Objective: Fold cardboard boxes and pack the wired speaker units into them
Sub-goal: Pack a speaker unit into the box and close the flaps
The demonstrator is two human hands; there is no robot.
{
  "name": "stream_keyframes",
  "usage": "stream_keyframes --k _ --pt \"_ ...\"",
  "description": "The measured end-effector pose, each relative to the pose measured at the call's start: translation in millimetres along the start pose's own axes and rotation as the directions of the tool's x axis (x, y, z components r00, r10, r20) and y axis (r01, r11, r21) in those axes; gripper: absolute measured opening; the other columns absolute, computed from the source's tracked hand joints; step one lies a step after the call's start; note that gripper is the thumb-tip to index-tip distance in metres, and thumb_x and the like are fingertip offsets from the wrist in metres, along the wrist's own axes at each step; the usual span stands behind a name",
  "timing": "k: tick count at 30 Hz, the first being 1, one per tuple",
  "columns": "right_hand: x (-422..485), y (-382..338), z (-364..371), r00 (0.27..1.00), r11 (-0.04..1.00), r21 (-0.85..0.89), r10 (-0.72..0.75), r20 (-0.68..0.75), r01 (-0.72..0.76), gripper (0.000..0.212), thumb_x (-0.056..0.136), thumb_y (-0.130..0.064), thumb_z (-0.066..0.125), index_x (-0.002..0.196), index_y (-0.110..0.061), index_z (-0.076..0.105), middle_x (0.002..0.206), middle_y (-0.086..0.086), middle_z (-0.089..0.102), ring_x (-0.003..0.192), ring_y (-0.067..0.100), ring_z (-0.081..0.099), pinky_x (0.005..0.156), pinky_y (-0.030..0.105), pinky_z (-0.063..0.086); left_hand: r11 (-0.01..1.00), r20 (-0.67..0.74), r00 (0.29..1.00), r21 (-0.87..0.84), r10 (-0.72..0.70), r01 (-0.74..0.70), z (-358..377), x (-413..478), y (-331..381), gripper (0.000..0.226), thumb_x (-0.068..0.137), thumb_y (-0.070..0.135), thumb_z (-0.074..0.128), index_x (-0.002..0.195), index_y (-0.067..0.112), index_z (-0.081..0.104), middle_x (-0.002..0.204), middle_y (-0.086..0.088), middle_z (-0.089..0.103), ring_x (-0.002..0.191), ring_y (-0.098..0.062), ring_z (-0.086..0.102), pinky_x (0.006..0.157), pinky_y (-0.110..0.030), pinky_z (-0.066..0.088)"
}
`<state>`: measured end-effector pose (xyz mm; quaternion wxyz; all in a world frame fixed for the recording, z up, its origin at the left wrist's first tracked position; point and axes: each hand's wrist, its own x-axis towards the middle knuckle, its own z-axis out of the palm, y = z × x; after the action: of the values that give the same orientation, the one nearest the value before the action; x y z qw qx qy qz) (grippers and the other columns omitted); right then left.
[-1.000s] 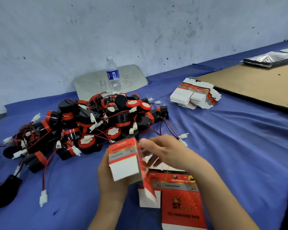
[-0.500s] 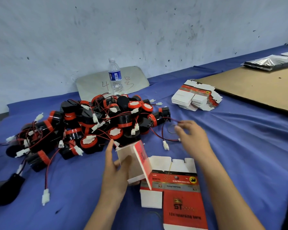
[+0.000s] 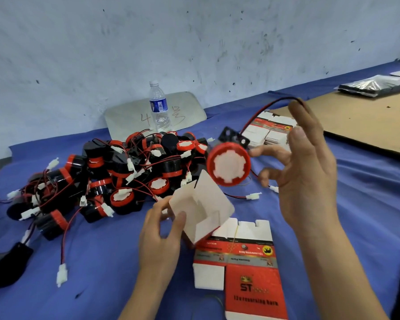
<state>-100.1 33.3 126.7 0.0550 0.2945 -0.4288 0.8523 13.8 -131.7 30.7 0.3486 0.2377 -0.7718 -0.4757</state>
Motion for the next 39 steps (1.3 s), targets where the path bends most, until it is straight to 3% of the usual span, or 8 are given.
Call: stream_keyframes --k 6,10,18,26,30,33,36,39 --pt "-8.8 7.1 13.3 1.000 0.996 -0.090 -0.017 0.014 0.018 0.052 0.076 -0.035 0.063 0.126 -0.028 0.051 0.143 -0.010 0.038 0.058 0.016 0.060 0.070 0.045 0.058 0.988 -0.055 0.991 0.098 0.123 -0.117 -1.6 -0.6 -3.9 0.052 0.074 0.063 0.054 0.066 0.012 0.059 0.117 0.022 0.054 0.103 -0.012 0.058 0.069 -0.035 0.054" --pt "-9.8 10.4 13.5 0.990 0.893 -0.433 -0.080 0.119 0.124 0.049 0.084 -0.031 0.062 0.130 -0.017 0.054 0.134 -0.017 0.043 0.098 0.005 0.058 0.076 0.039 0.053 0.974 0.006 0.983 0.131 0.183 -0.182 -1.3 -3.4 -1.6 0.065 0.071 0.078 0.054 0.059 0.014 0.057 0.113 0.020 0.058 0.105 -0.014 0.058 0.079 -0.047 0.052" --pt "-15.5 -2.3 14.6 0.962 0.993 -0.112 0.008 0.271 0.023 0.035 0.086 -0.028 0.052 0.118 -0.024 0.065 0.134 -0.012 0.053 0.046 0.009 0.044 0.071 0.038 0.052 0.887 -0.108 0.900 -0.152 0.423 -0.435 0.4 -7.2 11.9 0.080 0.073 0.069 0.067 0.140 0.048 0.029 0.148 0.018 0.037 0.137 -0.006 0.037 0.104 -0.021 0.038" --pt "-25.7 6.4 30.9 0.903 0.957 -0.058 0.289 0.320 -0.285 0.035 0.085 -0.016 0.054 0.118 -0.010 0.064 0.123 -0.002 0.058 0.051 0.019 0.053 0.082 0.048 0.057 0.881 -0.177 0.873 -0.055 0.455 -0.471 1.2 -13.8 20.7 0.083 0.073 0.074 0.060 0.137 0.026 0.037 0.127 0.038 0.046 0.115 0.021 0.043 0.088 0.003 0.034" --pt "-33.5 0.4 39.1 0.905 0.958 -0.285 0.116 0.410 0.006 0.032 0.079 -0.013 0.068 0.111 -0.012 0.067 0.118 0.000 0.058 0.085 0.016 0.066 0.081 0.025 0.053 0.913 -0.270 0.888 -0.064 0.372 -0.402 -1.2 -14.8 20.3 0.078 0.066 0.079 0.062 0.128 0.034 0.044 0.118 0.045 0.049 0.107 0.022 0.048 0.081 0.004 0.037" --pt "-47.1 0.0 48.2 0.821 0.699 -0.535 -0.132 0.555 0.474 0.034 0.074 -0.025 0.079 0.104 -0.010 0.072 0.106 0.000 0.066 0.098 0.015 0.062 0.089 0.025 0.048 0.909 -0.349 0.862 -0.063 0.367 -0.412 -3.1 -13.9 15.3 0.064 0.062 0.060 0.073 0.119 0.043 0.051 0.113 0.039 0.056 0.103 0.013 0.056 0.082 -0.007 0.046" --pt "-58.0 5.5 56.1 0.716 0.433 -0.647 0.005 0.698 0.627 0.049 0.070 -0.041 0.077 0.113 -0.018 0.068 0.111 -0.004 0.064 0.099 0.019 0.059 0.085 0.034 0.045 0.883 -0.367 0.904 -0.318 0.219 -0.344 -2.1 -15.7 15.2 0.061 0.053 0.063 0.076 0.109 0.057 0.056 0.109 0.024 0.064 0.103 -0.011 0.061 0.080 -0.033 0.054" --pt "-55.1 5.2 53.7 0.698 0.522 -0.649 0.134 0.704 0.554 0.055 0.075 -0.041 0.073 0.124 -0.020 0.061 0.120 -0.006 0.060 0.100 0.018 0.059 0.083 0.033 0.048 0.898 -0.379 0.865 -0.160 0.329 -0.411 -4.7 -13.8 14.0 0.065 0.059 0.061 0.075 0.119 0.056 0.050 0.114 0.030 0.058 0.104 0.001 0.058 0.082 -0.020 0.052"
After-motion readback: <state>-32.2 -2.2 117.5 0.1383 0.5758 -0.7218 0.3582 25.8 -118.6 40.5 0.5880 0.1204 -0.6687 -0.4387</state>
